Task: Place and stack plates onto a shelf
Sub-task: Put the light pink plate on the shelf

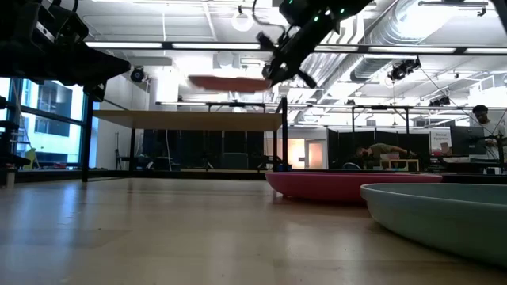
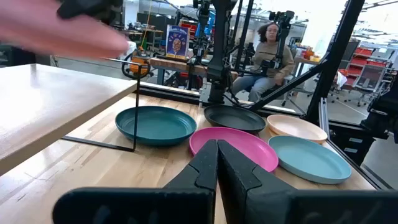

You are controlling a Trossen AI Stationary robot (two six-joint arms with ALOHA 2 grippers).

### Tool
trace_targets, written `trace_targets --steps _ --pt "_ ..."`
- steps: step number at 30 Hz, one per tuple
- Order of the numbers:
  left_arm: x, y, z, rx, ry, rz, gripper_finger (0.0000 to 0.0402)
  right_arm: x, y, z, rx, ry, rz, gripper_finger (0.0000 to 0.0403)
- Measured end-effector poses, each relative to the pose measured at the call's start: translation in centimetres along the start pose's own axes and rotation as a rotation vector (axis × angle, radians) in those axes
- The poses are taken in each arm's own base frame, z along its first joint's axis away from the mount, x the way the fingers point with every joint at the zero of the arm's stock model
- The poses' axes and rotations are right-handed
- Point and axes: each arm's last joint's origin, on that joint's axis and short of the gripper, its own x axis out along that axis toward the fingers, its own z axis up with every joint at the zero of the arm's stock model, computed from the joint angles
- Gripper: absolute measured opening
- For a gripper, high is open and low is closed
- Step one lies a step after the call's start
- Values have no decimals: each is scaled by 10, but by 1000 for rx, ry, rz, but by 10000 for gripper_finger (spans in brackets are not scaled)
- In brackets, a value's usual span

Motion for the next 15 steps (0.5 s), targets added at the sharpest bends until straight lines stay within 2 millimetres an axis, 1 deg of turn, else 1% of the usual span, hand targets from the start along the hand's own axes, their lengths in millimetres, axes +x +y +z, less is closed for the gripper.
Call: trace_targets --steps 2,4,15 --pt "0 0 0 0 0 0 0 11 -4 -5 12 34 -27 0" --pt "0 0 0 0 0 0 0 18 -7 -9 15 59 -40 0" --pt "0 0 0 0 0 0 0 18 -17 -11 5 106 -121 0"
